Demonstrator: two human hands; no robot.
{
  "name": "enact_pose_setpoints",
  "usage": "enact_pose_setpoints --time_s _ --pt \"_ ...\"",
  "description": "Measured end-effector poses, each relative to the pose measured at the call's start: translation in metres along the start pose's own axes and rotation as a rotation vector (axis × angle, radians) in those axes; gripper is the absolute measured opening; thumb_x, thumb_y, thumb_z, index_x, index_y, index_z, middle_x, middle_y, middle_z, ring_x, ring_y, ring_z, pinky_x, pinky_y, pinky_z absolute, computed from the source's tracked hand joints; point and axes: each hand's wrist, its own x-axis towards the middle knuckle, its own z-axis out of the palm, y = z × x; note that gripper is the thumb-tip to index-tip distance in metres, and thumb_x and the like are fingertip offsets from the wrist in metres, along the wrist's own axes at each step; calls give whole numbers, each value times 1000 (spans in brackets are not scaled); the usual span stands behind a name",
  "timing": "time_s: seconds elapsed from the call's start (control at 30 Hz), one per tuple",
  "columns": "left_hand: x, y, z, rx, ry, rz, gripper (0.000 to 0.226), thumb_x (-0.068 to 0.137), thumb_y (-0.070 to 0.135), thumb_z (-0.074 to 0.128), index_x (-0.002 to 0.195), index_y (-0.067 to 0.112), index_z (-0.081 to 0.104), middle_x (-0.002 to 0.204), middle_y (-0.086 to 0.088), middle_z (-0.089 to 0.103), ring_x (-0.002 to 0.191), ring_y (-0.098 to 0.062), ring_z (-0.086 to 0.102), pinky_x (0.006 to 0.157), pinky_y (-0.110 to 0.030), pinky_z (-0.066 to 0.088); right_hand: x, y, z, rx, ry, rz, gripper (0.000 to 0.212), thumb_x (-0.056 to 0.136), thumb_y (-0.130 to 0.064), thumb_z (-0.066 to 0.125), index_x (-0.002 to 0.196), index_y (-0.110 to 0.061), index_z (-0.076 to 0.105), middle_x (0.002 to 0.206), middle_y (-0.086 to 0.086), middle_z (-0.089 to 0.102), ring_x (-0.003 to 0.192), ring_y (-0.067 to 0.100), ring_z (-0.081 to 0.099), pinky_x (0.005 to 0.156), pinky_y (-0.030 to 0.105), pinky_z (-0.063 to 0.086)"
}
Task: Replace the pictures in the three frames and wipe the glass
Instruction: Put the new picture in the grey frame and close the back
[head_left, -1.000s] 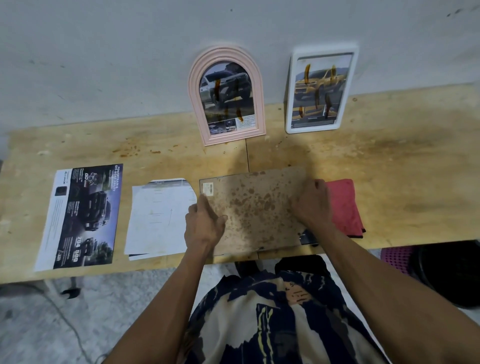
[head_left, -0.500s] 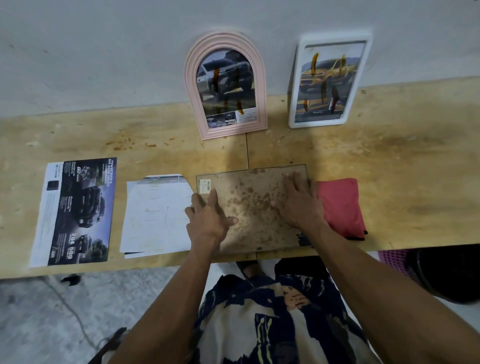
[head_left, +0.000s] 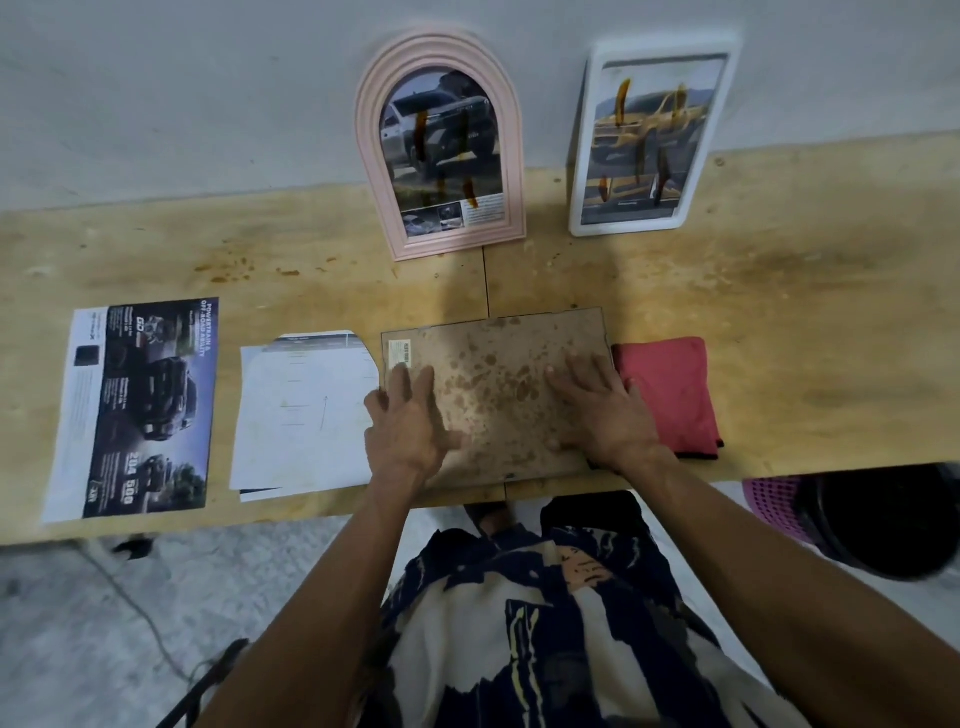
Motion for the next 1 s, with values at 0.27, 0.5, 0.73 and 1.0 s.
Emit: enact_pose_setpoints --time_s 0.27,0.5,0.73,1.0 --pt "-5 -10 2 53 -112 35 120 67 48 86 157 36 7 163 11 -10 144 -35 6 101 -51 47 -12 -6 10 39 7 -7 80 93 -49 54 155 -34 6 164 -9 -3 150 18 -14 118 55 10" --pt "-4 -11 1 5 -108 42 118 69 39 88 158 33 10 165 7 -7 143 -35 12 103 -50 45 -12 -1 11 173 52 -71 70 94 -25 59 154 -26 22 162 -7 10 151 22 -2 121 50 15" --pt "-17 -25 -2 -395 111 -131 94 66 17 91 144 15 39 147 -11 32 123 -33 48 92 -45 50 -13 6 25 502 485 263 28 88 -9 59 116 -7 64 121 12 55 106 33 53 80 39 52" --pt "-29 -15 -11 -437 97 -335 38 71 18 89 70 10 51 65 5 55 64 -15 56 60 -31 46 0 7 23 239 328 289 14 93 -12 48 90 -14 62 100 11 53 107 27 39 74 25 20"
